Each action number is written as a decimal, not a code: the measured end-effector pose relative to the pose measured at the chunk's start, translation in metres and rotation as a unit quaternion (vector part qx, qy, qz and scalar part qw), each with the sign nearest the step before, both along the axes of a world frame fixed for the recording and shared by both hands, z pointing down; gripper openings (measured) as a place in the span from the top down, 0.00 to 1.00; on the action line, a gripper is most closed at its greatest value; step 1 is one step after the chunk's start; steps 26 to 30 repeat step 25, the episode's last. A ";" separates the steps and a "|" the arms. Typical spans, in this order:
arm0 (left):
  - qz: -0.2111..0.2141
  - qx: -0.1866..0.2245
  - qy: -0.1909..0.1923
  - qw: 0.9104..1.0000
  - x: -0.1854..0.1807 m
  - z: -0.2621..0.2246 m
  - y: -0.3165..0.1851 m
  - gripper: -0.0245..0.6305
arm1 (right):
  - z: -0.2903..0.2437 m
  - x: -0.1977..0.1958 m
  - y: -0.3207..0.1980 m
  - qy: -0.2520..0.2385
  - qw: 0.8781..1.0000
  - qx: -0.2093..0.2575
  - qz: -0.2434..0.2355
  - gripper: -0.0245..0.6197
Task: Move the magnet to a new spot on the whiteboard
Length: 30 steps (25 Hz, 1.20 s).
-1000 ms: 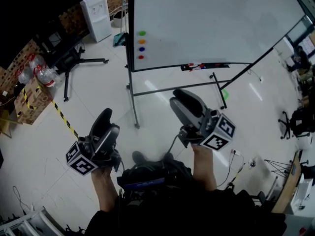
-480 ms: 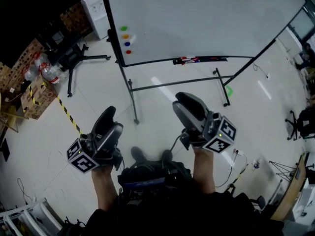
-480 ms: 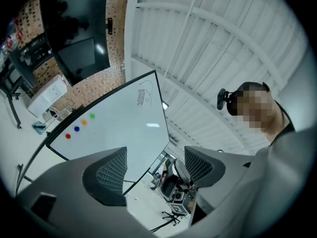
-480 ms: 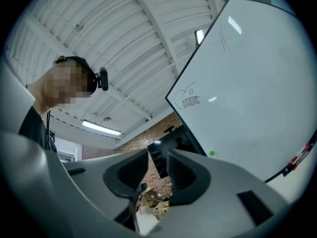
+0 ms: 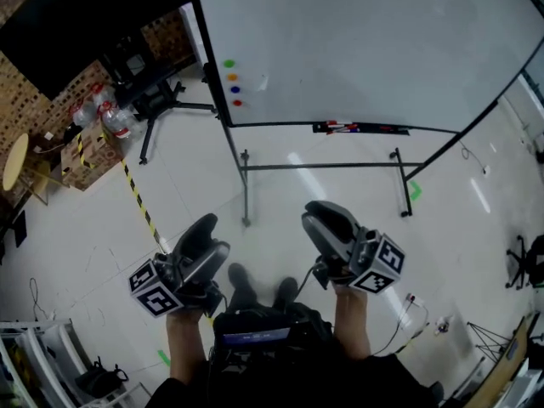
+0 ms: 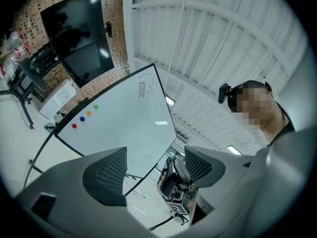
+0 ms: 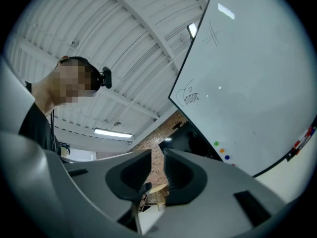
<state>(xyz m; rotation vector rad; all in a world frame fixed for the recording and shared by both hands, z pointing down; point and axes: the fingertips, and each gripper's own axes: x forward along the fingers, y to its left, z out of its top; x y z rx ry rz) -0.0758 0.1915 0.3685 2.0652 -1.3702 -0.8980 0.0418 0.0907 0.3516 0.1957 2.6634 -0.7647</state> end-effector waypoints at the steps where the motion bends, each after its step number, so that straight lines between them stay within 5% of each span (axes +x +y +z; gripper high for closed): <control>1: -0.005 -0.003 0.000 1.000 0.005 0.002 0.002 0.42 | 0.002 0.003 0.001 0.000 1.000 -0.003 -0.006 0.81; 8: -0.025 -0.005 -0.006 1.000 0.025 0.002 0.019 0.42 | 0.005 0.019 0.011 -0.010 1.000 -0.007 -0.027 0.83; 30: -0.004 0.023 -0.011 1.000 0.011 -0.019 0.007 0.42 | -0.012 0.012 0.013 -0.011 1.000 0.014 -0.007 0.84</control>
